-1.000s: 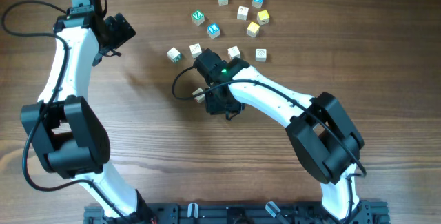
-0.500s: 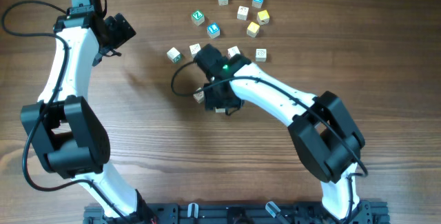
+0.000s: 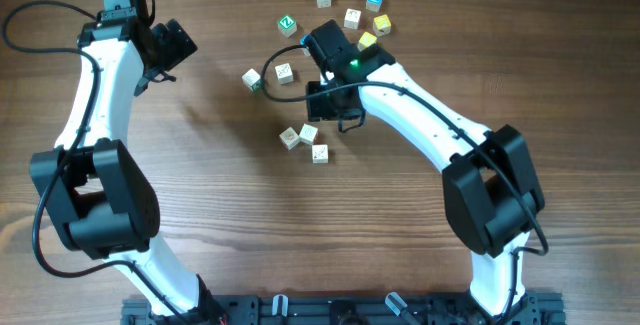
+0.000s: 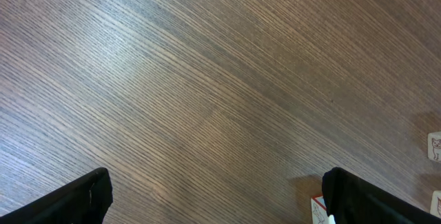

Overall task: Form a circle
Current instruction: 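Move the right gripper back to the block cluster at the rear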

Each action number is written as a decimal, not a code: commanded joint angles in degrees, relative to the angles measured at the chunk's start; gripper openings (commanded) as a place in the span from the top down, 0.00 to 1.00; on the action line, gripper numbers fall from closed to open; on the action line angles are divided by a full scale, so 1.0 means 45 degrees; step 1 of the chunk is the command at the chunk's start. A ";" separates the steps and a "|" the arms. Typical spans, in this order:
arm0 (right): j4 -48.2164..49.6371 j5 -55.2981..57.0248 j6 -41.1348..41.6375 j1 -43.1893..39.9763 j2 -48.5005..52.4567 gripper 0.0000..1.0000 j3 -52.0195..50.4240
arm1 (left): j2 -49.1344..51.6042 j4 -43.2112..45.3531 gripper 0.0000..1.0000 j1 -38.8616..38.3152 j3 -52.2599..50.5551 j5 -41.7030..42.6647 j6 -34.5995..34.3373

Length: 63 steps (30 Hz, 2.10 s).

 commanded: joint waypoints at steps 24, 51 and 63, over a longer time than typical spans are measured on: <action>0.2914 0.1574 -0.4386 0.2628 0.0510 0.46 -0.0228 | -0.0010 0.0034 0.00 0.0015 0.0000 0.0015 -0.0107; 0.0471 0.0772 -0.3920 -0.1501 0.0665 0.29 0.2574 | -0.0010 0.0034 0.00 0.0015 0.0000 0.0015 -0.0112; 0.2506 0.2001 -0.5756 -0.1530 0.2914 0.22 0.2569 | -0.0010 0.0034 0.00 0.0015 0.0000 0.0015 -0.0112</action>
